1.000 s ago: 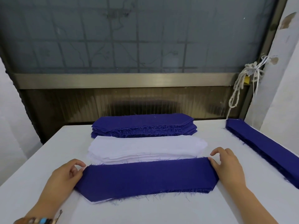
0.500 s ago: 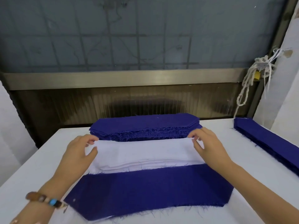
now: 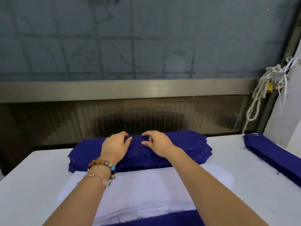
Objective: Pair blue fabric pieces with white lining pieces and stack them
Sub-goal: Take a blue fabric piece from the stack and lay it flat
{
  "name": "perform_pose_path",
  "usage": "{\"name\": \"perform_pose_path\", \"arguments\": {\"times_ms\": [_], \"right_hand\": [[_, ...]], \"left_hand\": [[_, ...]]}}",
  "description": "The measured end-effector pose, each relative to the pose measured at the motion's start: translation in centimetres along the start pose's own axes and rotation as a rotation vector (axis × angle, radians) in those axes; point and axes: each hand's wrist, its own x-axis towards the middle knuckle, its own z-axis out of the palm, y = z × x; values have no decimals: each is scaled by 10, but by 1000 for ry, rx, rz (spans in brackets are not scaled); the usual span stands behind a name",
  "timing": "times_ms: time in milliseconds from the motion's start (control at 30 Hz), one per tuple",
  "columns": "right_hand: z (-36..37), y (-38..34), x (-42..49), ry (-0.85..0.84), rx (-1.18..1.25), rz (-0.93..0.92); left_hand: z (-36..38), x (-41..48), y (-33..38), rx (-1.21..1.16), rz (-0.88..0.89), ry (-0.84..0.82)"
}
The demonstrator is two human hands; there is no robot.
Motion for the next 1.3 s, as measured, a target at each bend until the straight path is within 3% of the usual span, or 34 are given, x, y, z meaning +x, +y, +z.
{"name": "perform_pose_path", "arguments": {"times_ms": [133,433,667,867,1300], "right_hand": [[11,8,17,45,-138,14],[20,19,15,222,28,2],[20,14,15,164,-46,86],[20,16,13,189,4,62],[15,4,18,64,-78,119]], "left_hand": [[13,7,-4,65,6,58],[21,0,-10,-160,49,207],[23,6,-14,-2,0,64],[21,2,-12,-141,3,144],[19,8,-10,-97,-100,43]]}}
